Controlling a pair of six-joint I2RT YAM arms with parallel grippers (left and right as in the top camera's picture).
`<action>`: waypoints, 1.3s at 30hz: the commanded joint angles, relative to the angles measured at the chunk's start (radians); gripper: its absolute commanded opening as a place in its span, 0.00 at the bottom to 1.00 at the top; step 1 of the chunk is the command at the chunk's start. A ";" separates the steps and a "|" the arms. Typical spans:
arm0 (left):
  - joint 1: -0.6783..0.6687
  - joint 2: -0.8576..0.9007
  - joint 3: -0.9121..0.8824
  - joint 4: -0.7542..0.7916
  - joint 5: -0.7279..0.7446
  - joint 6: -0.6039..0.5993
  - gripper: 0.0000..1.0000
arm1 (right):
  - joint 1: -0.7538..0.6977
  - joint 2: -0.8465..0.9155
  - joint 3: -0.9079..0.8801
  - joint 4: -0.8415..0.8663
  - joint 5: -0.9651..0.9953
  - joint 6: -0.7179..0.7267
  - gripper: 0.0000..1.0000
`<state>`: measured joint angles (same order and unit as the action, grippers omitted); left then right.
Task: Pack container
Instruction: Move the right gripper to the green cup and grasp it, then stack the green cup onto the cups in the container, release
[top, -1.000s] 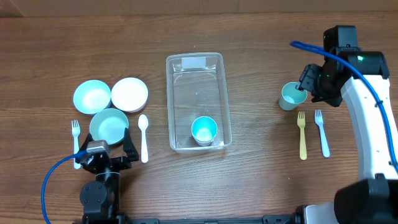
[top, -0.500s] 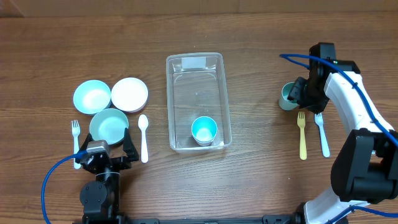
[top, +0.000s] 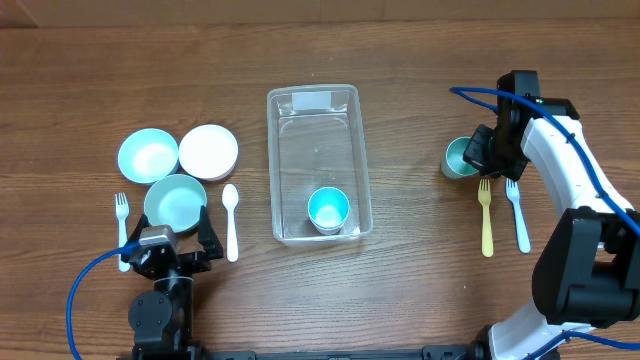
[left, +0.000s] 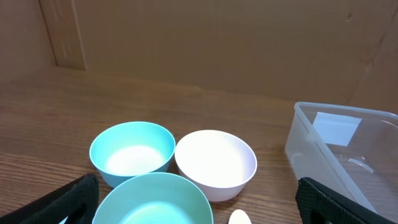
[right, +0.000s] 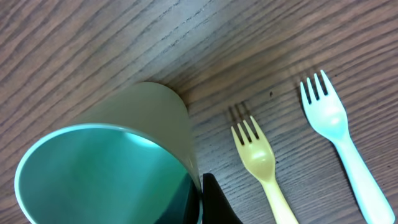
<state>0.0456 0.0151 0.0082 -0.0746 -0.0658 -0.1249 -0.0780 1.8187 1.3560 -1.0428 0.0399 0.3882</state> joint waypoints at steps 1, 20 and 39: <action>0.000 -0.010 -0.003 0.004 -0.012 -0.010 1.00 | -0.003 -0.032 0.072 -0.049 0.010 -0.023 0.04; 0.000 -0.010 -0.003 0.004 -0.012 -0.010 1.00 | 0.402 -0.339 0.576 -0.554 -0.122 -0.176 0.04; 0.000 -0.010 -0.003 0.004 -0.012 -0.010 1.00 | 0.741 -0.301 0.173 -0.261 -0.087 -0.095 0.04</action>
<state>0.0456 0.0151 0.0082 -0.0746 -0.0658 -0.1249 0.6624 1.5169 1.5753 -1.3449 -0.0525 0.2722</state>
